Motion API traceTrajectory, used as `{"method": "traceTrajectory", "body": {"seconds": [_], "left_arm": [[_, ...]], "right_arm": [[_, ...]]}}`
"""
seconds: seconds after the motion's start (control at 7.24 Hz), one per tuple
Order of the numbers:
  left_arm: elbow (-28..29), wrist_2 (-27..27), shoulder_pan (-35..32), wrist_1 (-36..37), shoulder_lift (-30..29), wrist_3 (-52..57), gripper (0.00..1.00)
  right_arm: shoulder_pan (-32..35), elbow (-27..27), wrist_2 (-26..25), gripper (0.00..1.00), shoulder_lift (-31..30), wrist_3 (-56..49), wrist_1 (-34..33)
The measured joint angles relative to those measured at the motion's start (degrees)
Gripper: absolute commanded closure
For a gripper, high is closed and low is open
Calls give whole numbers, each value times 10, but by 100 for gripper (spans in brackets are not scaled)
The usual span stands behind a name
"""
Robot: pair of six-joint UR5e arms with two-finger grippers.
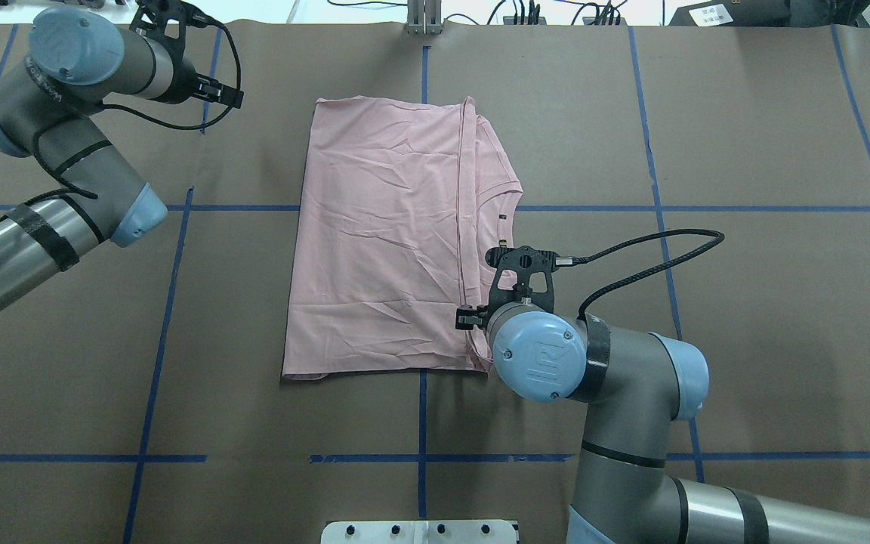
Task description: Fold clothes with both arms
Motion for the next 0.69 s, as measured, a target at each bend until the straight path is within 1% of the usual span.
{"method": "traceTrajectory", "body": {"seconds": [0.14,0.28,0.41,0.55,0.69], "left_arm": [[-1,0,1,0,1,-4,0],[-2,0,1,1,2,-5,0],[-4,0,2,1,4,-6,0],[-7,0,2,1,7,-6,0],[-8,0,2,1,8,-6,0]], "right_arm": [[-7,1,2,38,10,-10,-15],[-17,0,2,49,14,-17,-22],[-26,-2,2,52,15,-31,-24],[-34,-5,2,60,16,-48,-25],[-38,-7,3,88,16,-60,-25]]}}
